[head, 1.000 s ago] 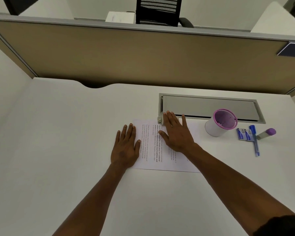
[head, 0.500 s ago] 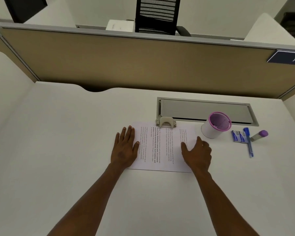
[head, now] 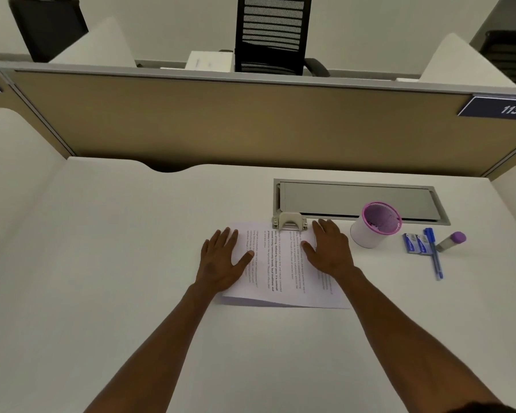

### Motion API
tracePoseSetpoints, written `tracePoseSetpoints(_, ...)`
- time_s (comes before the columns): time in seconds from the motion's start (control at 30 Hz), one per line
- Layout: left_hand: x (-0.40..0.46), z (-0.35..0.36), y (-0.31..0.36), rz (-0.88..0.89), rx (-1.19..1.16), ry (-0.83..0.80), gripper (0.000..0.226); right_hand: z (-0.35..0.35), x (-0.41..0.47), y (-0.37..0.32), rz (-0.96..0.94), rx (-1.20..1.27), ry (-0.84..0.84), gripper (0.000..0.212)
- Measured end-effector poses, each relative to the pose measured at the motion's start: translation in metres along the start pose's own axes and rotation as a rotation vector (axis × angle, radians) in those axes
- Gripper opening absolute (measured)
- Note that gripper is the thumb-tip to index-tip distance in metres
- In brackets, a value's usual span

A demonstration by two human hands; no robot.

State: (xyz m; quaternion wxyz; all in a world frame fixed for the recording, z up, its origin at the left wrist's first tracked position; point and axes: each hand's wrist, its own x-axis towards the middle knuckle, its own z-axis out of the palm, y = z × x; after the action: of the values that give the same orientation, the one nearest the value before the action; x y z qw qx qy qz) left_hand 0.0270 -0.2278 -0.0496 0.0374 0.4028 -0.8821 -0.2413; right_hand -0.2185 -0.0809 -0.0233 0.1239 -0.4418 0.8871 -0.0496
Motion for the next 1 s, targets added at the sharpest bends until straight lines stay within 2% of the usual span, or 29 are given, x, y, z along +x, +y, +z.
tracePoseSetpoints(0.13,0.002,-0.005,-0.002,-0.004,-0.028,-0.007,0.093,0.0,0.009,0.005,-0.007,-0.022,-0.017,0.071)
tracePoseSetpoints(0.23,0.008,-0.008,0.003,0.001,-0.029,0.041,0.083,-0.002,0.012,0.005,-0.017,-0.007,0.007,0.067)
tracePoseSetpoints(0.37,0.023,-0.007,0.022,0.124,0.063,0.1,0.063,-0.002,0.015,0.003,-0.017,0.06,0.014,0.059)
tracePoseSetpoints(0.57,0.049,-0.007,0.077,0.297,0.076,0.15,0.047,-0.002,0.016,0.005,-0.003,0.128,0.003,0.056)
tracePoseSetpoints(0.73,0.06,0.001,0.094,0.404,0.254,0.053,0.05,-0.001,0.013,0.008,-0.013,0.141,-0.004,0.058)
tracePoseSetpoints(1.0,0.055,0.012,0.091,0.392,0.267,0.073,0.049,0.008,0.002,0.019,-0.053,0.206,-0.051,0.061)
